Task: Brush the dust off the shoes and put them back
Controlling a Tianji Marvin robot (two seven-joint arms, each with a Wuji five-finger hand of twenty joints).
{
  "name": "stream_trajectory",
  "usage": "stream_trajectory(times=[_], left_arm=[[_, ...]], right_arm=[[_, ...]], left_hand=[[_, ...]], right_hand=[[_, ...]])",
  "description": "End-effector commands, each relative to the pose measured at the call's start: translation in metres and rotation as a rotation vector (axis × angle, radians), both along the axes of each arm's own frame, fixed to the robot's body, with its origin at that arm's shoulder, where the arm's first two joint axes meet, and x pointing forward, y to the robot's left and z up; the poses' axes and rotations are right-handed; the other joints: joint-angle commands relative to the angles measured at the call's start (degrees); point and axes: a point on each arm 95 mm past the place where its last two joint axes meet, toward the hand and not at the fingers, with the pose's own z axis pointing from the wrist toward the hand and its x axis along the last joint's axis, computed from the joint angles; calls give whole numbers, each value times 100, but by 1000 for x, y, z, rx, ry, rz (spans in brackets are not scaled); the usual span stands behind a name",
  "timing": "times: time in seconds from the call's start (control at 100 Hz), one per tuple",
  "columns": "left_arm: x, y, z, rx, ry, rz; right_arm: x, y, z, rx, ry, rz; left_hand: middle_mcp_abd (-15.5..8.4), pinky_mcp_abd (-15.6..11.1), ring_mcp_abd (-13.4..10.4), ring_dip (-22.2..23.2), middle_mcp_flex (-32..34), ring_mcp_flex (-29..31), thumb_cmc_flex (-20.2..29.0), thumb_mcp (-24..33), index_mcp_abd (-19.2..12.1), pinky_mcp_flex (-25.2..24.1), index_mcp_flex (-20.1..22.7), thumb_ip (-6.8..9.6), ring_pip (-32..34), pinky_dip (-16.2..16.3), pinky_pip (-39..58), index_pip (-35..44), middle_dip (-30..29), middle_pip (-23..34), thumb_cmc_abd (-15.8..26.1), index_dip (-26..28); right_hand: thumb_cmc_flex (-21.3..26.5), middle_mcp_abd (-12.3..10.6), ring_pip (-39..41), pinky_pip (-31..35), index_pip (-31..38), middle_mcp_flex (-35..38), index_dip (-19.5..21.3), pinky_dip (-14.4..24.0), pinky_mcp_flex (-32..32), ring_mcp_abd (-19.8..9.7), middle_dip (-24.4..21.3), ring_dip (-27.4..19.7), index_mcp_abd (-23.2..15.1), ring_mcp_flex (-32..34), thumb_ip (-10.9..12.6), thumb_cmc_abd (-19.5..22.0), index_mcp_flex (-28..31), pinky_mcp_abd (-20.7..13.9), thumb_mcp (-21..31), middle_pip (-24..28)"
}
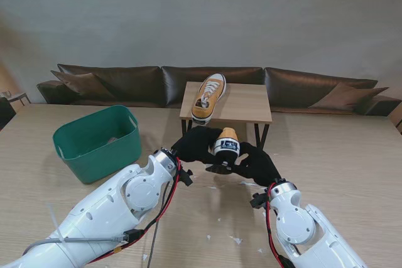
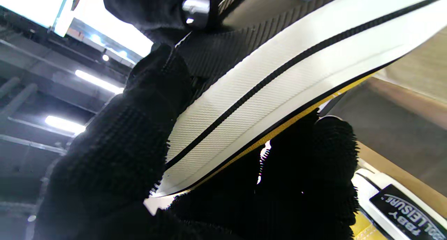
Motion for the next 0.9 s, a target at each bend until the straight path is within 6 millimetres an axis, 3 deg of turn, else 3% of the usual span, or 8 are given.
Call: stream_trajectory(times=[0.0, 0.16, 0.32, 0.49, 0.53, 0.71, 0.89], left_arm=[[0, -5, -12, 23, 35, -19], [5, -3, -37, 117, -23, -9], [2, 3, -54, 196, -43, -16], [-13, 15, -69, 284, -50, -24], [-18, 19, -70, 310, -63, -28], [-35, 32, -76, 390, -103, -33], [-36, 37, -85, 398, -66, -1]], right_arm=[[1, -4, -1, 8, 8, -17], [5, -10, -6, 17, 10, -62], [9, -15, -7, 30, 4, -106], [11, -20, -5, 46, -4, -138], [11, -20, -5, 49, -4, -141], [11, -22, -4, 63, -7, -156], [9, -22, -5, 89, 20, -146]], left_hand=[[-724, -462, -514, 151, 27, 218, 1425, 1631, -1185, -157, 591, 276, 127, -145, 84, 1363, 167, 162, 21, 616], [-852, -411, -598, 221, 6, 193, 1421, 1702, -1302, -223, 821, 253, 49, -401, 193, 1464, 364, 298, -201, 652], [-919, -412, -664, 281, 4, 184, 1383, 1735, -1403, -317, 968, 238, -1, -732, 338, 1597, 481, 388, -331, 184], [-808, -322, -531, 513, -99, 45, 1410, 1653, -1272, -621, 816, 240, 76, -649, 285, 1597, 592, 420, -211, 222], [-805, -322, -509, 615, -103, 38, 1404, 1630, -1274, -671, 808, 257, 59, -505, 213, 1506, 615, 415, -197, 430], [-809, -353, -505, 653, -70, 69, 1364, 1655, -1278, -613, 781, 238, 120, -490, 224, 1503, 615, 428, -208, 488], [-778, -375, -506, 595, -71, 49, 1384, 1656, -1237, -628, 748, 216, 107, -542, 174, 1474, 602, 420, -182, 554]], right_hand=[[-242, -27, 0, -88, 93, -62, -86, -46, -1434, -56, -115, -48, -14, 12, 211, 349, -68, 3, 12, 39], [-243, -16, 18, -75, 111, 8, -109, -36, -1400, -43, -129, -51, -25, 62, 229, 408, -6, 29, 0, 41], [-229, 4, 26, -74, 126, 61, -125, -34, -1397, -15, -138, -53, -39, 92, 238, 412, 64, 47, 3, 41], [-222, 13, 24, -77, 129, 105, -140, -34, -1399, 0, -145, -56, -39, 107, 247, 450, 106, 60, 15, 31], [-232, 20, 22, -77, 130, 110, -142, -34, -1397, 8, -147, -56, -40, 107, 247, 468, 119, 65, 12, 27], [-244, 27, 18, -79, 120, 143, -155, -33, -1396, 31, -148, -57, -47, 115, 255, 531, 139, 86, -11, 18], [-223, 48, 4, -98, 95, 154, -169, -31, -1430, 48, -154, -57, -49, 103, 267, 615, 158, 121, -53, -11]])
